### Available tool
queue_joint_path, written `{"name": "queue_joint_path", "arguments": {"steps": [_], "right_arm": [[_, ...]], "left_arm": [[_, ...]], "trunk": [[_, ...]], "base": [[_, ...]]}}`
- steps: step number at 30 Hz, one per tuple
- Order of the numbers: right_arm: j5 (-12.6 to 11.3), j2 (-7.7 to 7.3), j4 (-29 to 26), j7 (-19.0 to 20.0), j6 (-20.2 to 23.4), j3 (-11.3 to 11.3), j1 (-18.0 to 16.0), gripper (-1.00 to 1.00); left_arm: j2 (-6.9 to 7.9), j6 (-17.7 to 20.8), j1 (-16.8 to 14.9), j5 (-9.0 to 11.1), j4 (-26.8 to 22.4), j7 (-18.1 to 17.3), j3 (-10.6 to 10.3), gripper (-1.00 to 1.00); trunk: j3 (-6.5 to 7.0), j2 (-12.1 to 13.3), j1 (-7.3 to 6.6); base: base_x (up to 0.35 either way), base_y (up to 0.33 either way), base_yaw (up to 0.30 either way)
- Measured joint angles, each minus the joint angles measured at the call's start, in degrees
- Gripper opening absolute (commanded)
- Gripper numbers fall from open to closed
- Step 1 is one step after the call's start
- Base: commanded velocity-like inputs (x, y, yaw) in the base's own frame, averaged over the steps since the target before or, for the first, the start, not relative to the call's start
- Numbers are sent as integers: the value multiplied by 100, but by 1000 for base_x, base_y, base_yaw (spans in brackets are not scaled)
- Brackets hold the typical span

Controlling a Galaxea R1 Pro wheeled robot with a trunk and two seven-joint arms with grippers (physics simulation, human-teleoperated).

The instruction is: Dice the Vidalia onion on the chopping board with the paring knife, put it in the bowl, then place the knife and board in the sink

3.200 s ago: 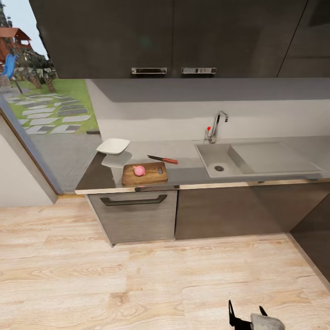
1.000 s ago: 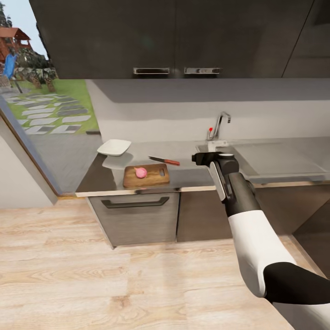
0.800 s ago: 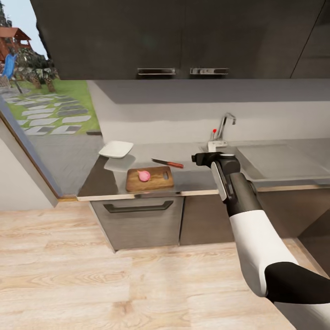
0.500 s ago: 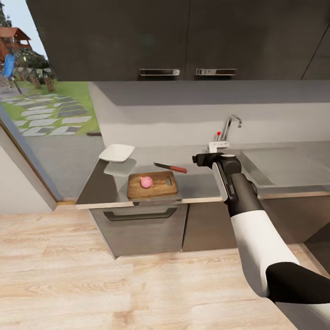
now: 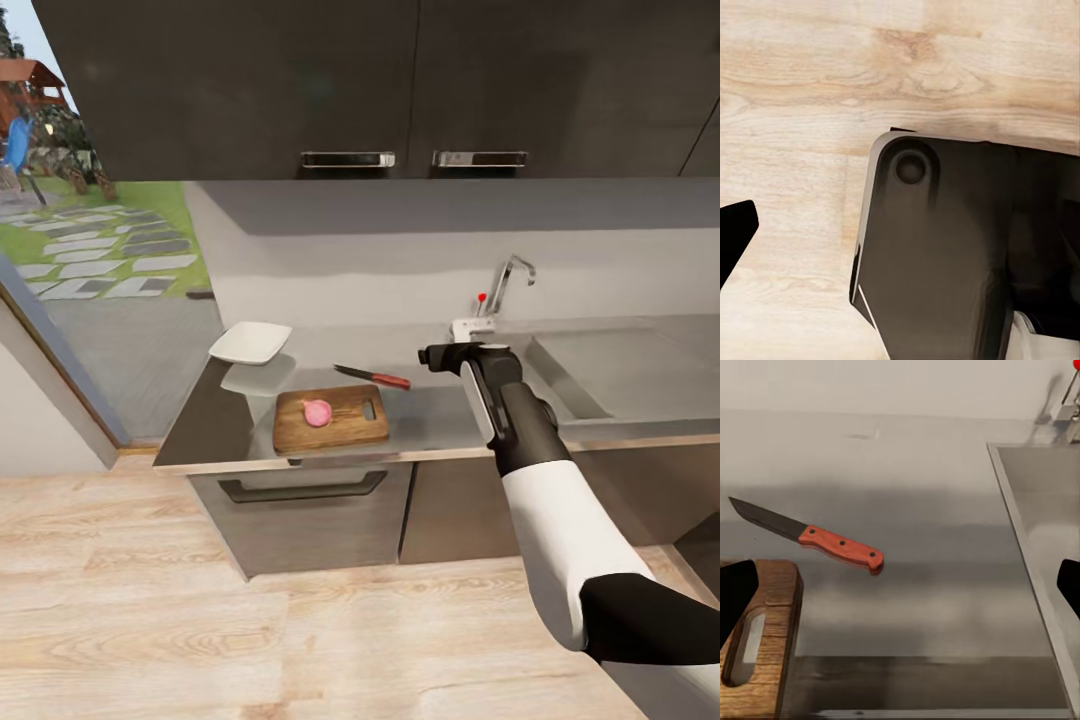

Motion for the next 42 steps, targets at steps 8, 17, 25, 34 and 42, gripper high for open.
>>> {"name": "queue_joint_path", "arguments": {"steps": [8,17,25,34,42], "right_arm": [[7,-8,546,430,-133,6,7,100],[29,-67,827,553,-458,6,7,100],[25,-113,872,565,-475,11,6,100],[109,-199,926,704,-466,322,8,100],[212,-422,1004,1719,-453,834,8,100]], "left_arm": [[0,0,0,0,41,0,0,100],[0,-2,0,0,56,0,0,100],[0,-2,0,0,63,0,0,100],[0,-1,0,0,63,0,0,100],[-7,0,0,0,98,0,0,100]], "trunk": [[0,0,-2],[0,-1,-3],[0,0,-2],[0,0,0],[0,0,0]], "base": [[121,0,0],[270,0,0],[254,-83,0],[90,-81,0],[3,-2,0]]}}
